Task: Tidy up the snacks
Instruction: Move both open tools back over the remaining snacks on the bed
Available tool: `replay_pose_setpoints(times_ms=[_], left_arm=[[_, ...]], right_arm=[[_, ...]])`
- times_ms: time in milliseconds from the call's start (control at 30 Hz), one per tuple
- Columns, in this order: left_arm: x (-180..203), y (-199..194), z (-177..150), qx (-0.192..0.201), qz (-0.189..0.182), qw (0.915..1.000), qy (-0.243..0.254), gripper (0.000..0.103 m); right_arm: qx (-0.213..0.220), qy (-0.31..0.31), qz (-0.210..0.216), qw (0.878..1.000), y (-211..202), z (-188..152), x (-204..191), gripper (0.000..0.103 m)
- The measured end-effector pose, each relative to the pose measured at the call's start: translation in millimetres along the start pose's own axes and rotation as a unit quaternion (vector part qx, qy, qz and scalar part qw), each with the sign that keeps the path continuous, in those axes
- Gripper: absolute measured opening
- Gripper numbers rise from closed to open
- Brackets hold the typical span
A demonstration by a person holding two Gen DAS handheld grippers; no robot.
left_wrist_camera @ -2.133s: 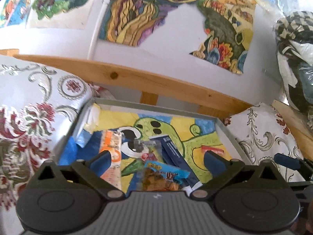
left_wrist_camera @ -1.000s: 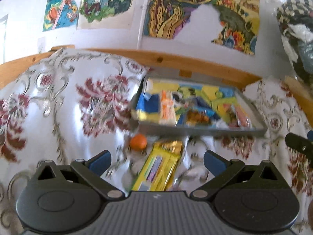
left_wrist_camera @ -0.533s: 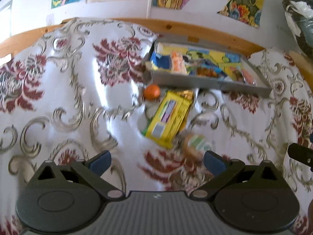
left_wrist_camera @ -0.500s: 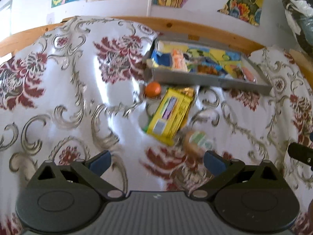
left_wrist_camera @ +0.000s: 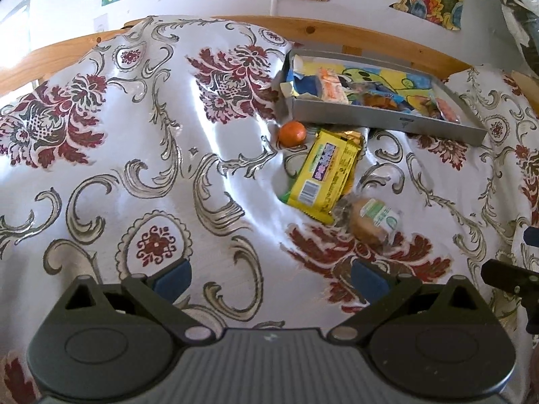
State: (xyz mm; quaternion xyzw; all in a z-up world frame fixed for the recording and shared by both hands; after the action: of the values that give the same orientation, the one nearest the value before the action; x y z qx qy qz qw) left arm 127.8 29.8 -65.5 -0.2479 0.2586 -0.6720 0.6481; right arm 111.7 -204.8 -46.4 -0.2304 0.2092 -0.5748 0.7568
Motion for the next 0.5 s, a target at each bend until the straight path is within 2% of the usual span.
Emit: replay_pose_setpoints(times_ms=[500], left_arm=[[-9,3,12,0.005,0.015,0.9999,0.005,0.103]], right_arm=[[0.000,0.003,0.017,1.000,13,4,-12,0.102]])
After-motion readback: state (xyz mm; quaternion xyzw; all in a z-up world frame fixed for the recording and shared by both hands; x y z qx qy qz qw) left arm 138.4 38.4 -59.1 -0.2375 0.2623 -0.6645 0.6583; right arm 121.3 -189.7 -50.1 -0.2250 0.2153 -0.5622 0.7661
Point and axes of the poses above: each gripper's, at about its wrist camera, not at the fingertips, and y roughly the way its jaws point, x to its right, z to its top, the point moved 6 cm from there along y, roughly the way its jaws point, and after that the axes turned 3 degrees about y, right-handed, at the moved point
